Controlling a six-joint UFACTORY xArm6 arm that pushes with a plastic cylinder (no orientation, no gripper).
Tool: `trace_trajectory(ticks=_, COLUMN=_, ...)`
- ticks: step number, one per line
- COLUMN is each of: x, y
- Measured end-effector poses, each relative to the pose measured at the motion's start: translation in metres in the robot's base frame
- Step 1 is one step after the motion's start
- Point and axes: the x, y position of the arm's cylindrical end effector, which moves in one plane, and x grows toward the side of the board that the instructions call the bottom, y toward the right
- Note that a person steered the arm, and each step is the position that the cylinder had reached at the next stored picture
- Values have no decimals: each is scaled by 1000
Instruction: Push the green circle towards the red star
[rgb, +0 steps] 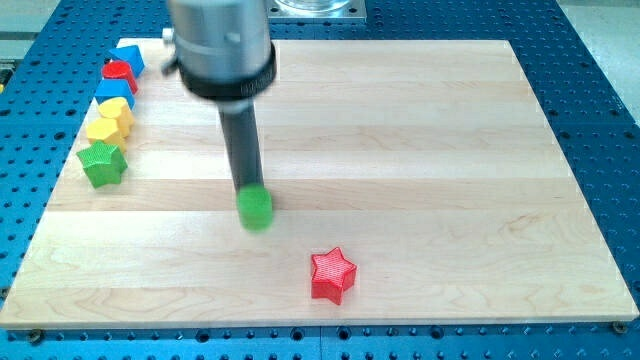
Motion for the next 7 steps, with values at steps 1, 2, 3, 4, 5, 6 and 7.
trace_trajectory(ticks=1, x=22, y=17)
trace_trajectory(ticks=2, x=-2, y=18)
trace_trajectory(ticks=3, x=-2, y=55)
trace_trajectory(ticks=4, x=18, y=29)
trace_trajectory(ticks=5, x=16, y=-6)
trace_trajectory(ticks=6, x=41, y=-3)
trace_trajectory(ticks=7, x=43, y=7)
